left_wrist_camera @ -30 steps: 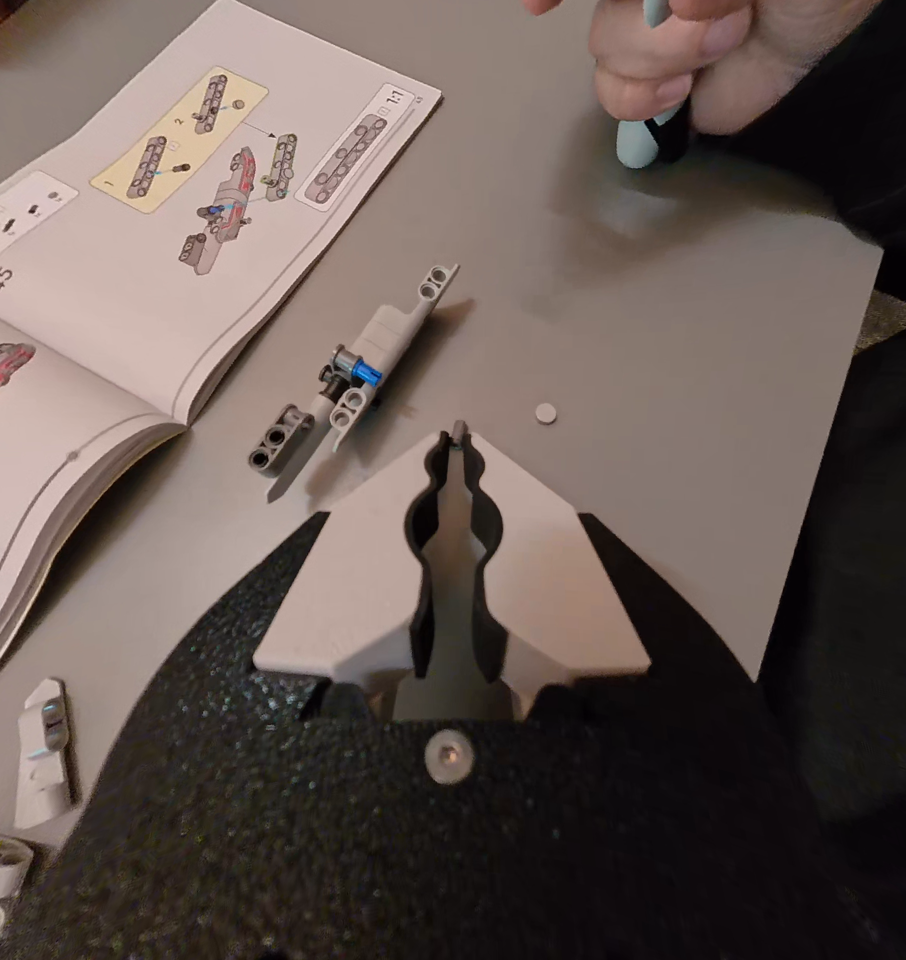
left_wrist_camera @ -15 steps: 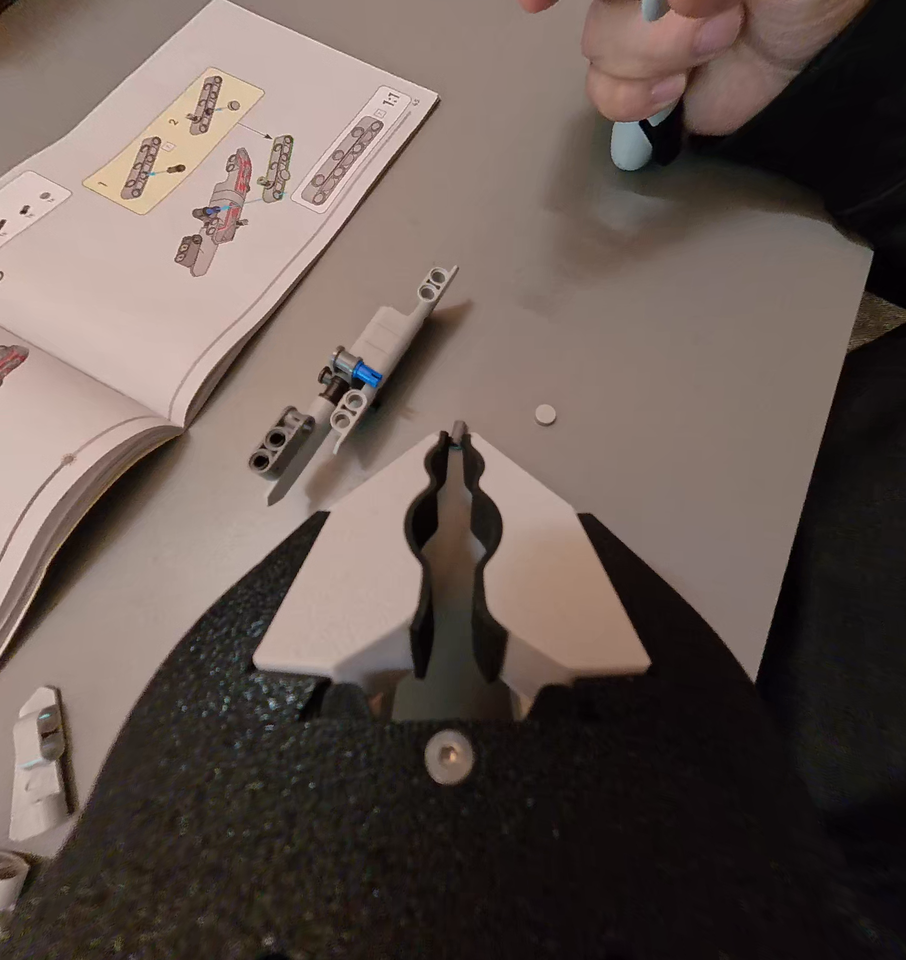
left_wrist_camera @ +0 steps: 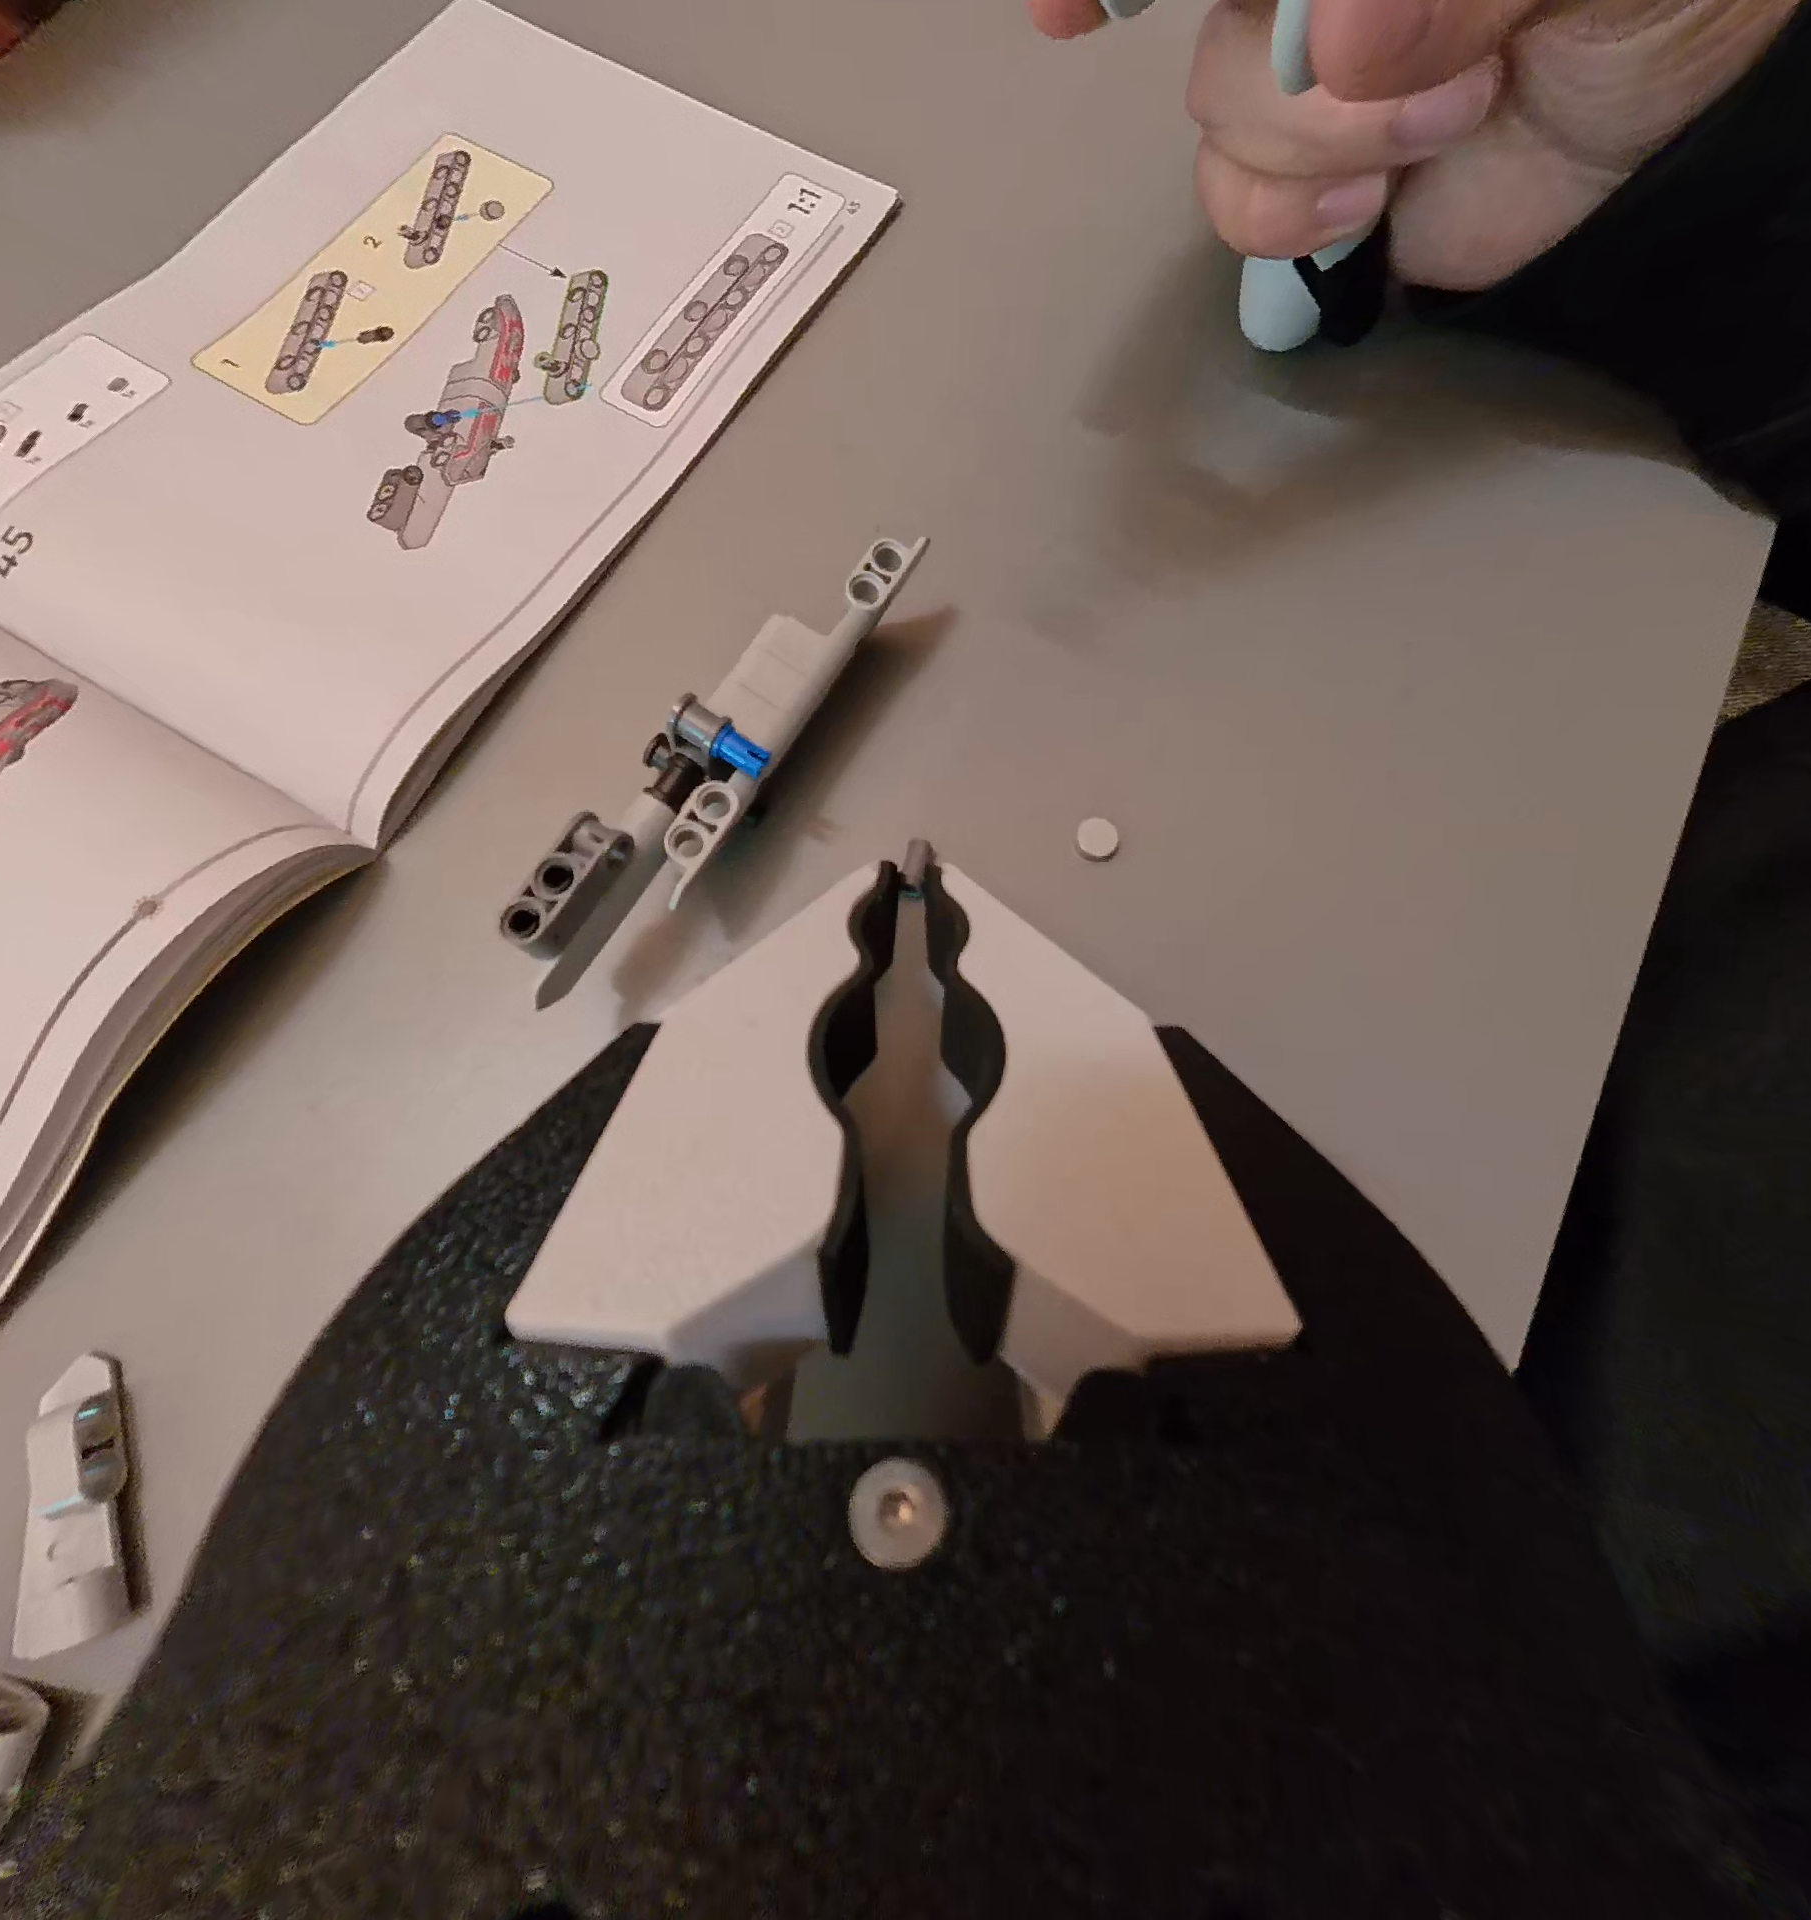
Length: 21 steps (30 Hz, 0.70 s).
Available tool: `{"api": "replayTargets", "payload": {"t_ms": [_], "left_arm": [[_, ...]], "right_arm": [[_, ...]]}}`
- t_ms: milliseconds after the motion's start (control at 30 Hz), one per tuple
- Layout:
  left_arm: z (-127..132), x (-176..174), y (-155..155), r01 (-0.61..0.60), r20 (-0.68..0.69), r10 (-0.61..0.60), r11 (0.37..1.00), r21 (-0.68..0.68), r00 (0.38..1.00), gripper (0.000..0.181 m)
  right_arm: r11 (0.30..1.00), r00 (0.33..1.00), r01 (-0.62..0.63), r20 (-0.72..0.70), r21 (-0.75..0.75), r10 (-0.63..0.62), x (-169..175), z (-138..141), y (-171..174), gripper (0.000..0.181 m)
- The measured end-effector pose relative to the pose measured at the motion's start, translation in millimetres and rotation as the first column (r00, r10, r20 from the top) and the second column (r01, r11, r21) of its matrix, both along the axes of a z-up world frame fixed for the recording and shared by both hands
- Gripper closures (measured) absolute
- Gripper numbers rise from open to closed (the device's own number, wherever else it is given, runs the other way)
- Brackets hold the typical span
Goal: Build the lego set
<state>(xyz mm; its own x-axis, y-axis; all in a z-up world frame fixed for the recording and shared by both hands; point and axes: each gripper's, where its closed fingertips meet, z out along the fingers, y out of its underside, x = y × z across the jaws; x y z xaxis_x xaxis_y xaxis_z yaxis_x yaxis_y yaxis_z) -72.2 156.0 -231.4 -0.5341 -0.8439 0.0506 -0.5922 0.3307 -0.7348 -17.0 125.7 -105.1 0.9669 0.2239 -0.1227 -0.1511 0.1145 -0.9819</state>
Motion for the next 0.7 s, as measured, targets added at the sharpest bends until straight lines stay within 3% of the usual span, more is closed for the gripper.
{"api": "replayTargets", "payload": {"t_ms": [33,133,267,433,700], "left_arm": [[0,0,0,-0.009,-0.005,0.009,1.000,-0.006,1.000,0.178],[10,3,0,-0.058,0.017,0.059,0.995,-0.076,0.998,0.178],[54,14,-3,-0.122,0.114,0.160,0.950,-0.287,0.981,0.178],[99,25,-13,-0.104,0.215,0.207,0.907,-0.409,0.955,0.178],[112,57,-34,-0.047,0.227,0.159,0.901,-0.432,0.961,0.178]], "right_arm": [[1.000,1.000,0.007,0.015,-0.002,-0.007,-1,0,1,0.175],[0.998,0.996,0.054,0.073,-0.027,-0.052,-1,-4,5,0.174],[0.992,0.977,0.120,0.180,-0.040,-0.111,-3,-9,10,0.175],[0.985,0.952,0.170,0.263,-0.018,-0.160,0,-9,8,0.175],[0.940,0.902,0.341,0.271,0.034,-0.337,43,0,-22,0.174]]}}
